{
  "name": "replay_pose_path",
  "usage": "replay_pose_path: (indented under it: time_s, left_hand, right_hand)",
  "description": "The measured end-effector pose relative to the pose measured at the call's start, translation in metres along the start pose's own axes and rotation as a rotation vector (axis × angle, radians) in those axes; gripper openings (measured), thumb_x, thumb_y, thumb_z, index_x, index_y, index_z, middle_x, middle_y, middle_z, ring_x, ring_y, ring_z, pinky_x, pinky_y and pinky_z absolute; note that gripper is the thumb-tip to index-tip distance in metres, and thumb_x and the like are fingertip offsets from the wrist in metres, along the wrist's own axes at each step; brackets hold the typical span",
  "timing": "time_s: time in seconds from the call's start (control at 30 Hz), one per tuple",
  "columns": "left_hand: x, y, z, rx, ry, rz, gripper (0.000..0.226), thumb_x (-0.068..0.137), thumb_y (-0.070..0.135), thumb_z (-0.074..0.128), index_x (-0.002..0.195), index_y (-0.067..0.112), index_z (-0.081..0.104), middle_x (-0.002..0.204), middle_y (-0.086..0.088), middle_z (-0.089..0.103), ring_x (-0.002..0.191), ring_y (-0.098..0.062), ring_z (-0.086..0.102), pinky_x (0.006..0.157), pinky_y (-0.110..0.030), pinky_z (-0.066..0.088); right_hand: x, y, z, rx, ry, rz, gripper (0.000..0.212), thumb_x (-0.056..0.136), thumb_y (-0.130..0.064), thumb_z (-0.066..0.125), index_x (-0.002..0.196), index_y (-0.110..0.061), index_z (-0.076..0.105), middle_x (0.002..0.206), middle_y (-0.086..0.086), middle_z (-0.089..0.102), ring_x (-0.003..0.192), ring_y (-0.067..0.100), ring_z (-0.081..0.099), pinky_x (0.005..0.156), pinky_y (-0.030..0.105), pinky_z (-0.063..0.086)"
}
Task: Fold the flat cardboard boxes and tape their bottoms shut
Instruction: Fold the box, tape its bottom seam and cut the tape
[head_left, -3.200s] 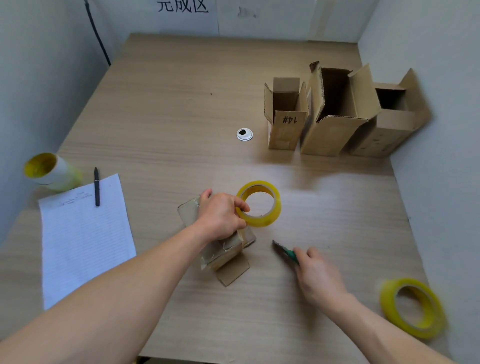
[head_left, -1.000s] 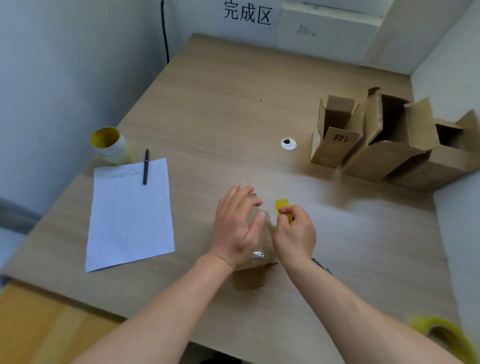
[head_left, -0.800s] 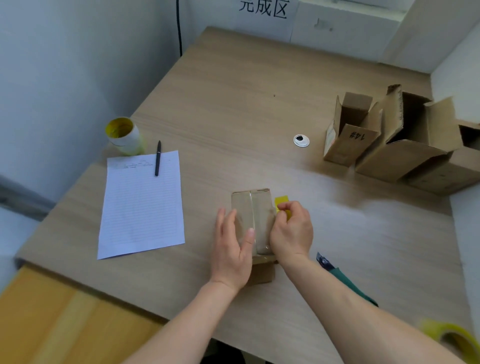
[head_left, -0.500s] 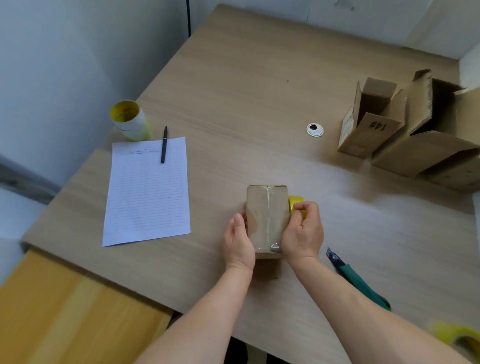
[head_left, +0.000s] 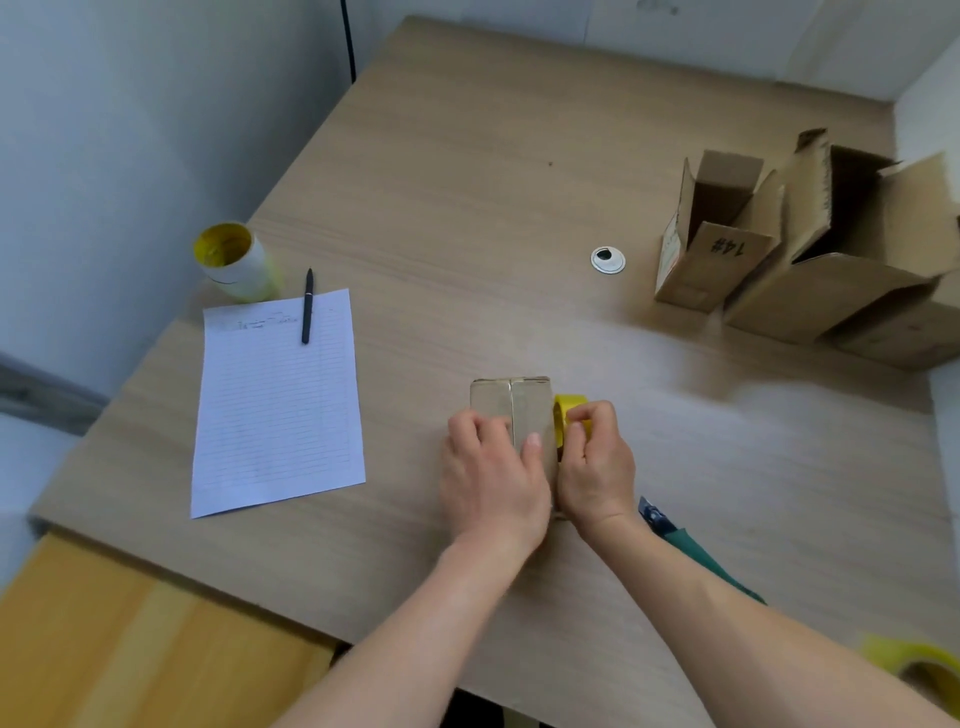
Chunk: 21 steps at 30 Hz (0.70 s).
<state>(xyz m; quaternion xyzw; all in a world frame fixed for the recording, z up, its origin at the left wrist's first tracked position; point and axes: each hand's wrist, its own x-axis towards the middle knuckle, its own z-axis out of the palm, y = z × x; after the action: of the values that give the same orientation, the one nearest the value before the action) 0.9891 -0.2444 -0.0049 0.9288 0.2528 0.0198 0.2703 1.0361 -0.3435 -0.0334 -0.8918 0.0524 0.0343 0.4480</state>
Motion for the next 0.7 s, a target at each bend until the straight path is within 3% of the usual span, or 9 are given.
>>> replay_pose_path:
  time_s: [0.07,0.13,0.27,0.37,0.43,0.5,0.6,0.7]
  left_hand:
    - [-0.007,0.008,0.007,-0.020,0.054,-0.027,0.043,0.088,0.050,0.042,0.108,0.015,0.055,0.123,-0.010,0.048,0.100,-0.036,0.055,0.079,-0.044,0.049]
    - [-0.007,0.008,0.014,0.076,0.007,0.022,0.048,0.081,0.055,0.042,0.106,0.015,0.054,0.123,-0.012,0.052,0.094,-0.035,0.058,0.071,-0.042,0.049]
    - [0.001,0.001,0.016,0.239,-0.084,0.134,0.066,0.071,0.070,0.042,0.108,0.016,0.054,0.127,-0.012,0.052,0.098,-0.035,0.058,0.071,-0.043,0.049]
    - [0.012,-0.001,0.006,0.308,-0.091,0.226,0.084,0.065,0.084,0.044,0.119,0.020,0.047,0.140,-0.009,0.037,0.115,-0.033,0.051,0.085,-0.044,0.047]
    - [0.023,0.000,-0.004,0.376,-0.232,0.263,0.096,0.062,0.088,0.054,0.131,0.024,0.033,0.152,-0.006,0.015,0.133,-0.029,0.033,0.102,-0.044,0.037]
    - [0.033,-0.004,-0.015,0.381,-0.307,0.280,0.100,0.062,0.083,0.063,0.136,0.028,0.026,0.157,-0.004,0.002,0.139,-0.029,0.025,0.109,-0.045,0.032]
    - [0.050,-0.009,-0.027,0.390,-0.346,0.277,0.089,0.071,0.067,0.071,0.139,0.036,0.024,0.159,-0.008,0.005,0.140,-0.031,0.026,0.110,-0.047,0.030]
    - [0.065,-0.006,-0.036,0.557,-0.329,0.391,0.068,0.082,0.028,0.066,0.137,0.038,0.028,0.159,-0.005,0.009,0.141,-0.035,0.019,0.108,-0.055,0.024]
  right_hand:
    - [0.000,0.000,0.000,0.025,-0.015,0.009,0.006,0.097,-0.022,0.042,0.095,-0.024,0.047,0.083,-0.001,0.060,0.078,0.027,0.054,0.068,0.035,0.035]
    - [0.002,-0.001,-0.004,0.037,-0.052,0.008,0.009,0.097,-0.017,0.045,0.093,-0.023,0.049,0.079,-0.005,0.059,0.077,0.025,0.054,0.069,0.037,0.039]
    - [0.010,-0.001,-0.019,0.100,-0.053,0.055,0.017,0.094,-0.007,0.051,0.088,-0.022,0.057,0.084,-0.014,0.061,0.080,0.016,0.055,0.074,0.030,0.043]
    - [0.018,-0.006,-0.036,0.207,0.051,0.100,0.024,0.094,-0.006,0.052,0.084,-0.027,0.058,0.090,-0.008,0.063,0.073,0.014,0.062,0.068,0.022,0.050]
    - [0.023,-0.007,-0.050,0.252,0.107,0.135,0.024,0.095,-0.006,0.050,0.084,-0.026,0.058,0.093,-0.005,0.063,0.068,0.018,0.068,0.057,0.011,0.044]
    - [0.025,-0.005,-0.062,0.253,0.134,0.155,0.021,0.095,-0.006,0.050,0.087,-0.023,0.059,0.094,-0.006,0.062,0.065,0.017,0.070,0.054,0.009,0.042]
    - [0.023,0.002,-0.075,0.265,0.148,0.173,0.021,0.094,-0.005,0.050,0.087,-0.021,0.060,0.091,-0.005,0.061,0.065,0.020,0.070,0.053,0.010,0.043]
    - [0.020,0.010,-0.086,0.255,0.162,0.185,0.025,0.094,-0.005,0.051,0.083,-0.026,0.059,0.091,-0.006,0.062,0.064,0.021,0.070,0.059,0.021,0.046]
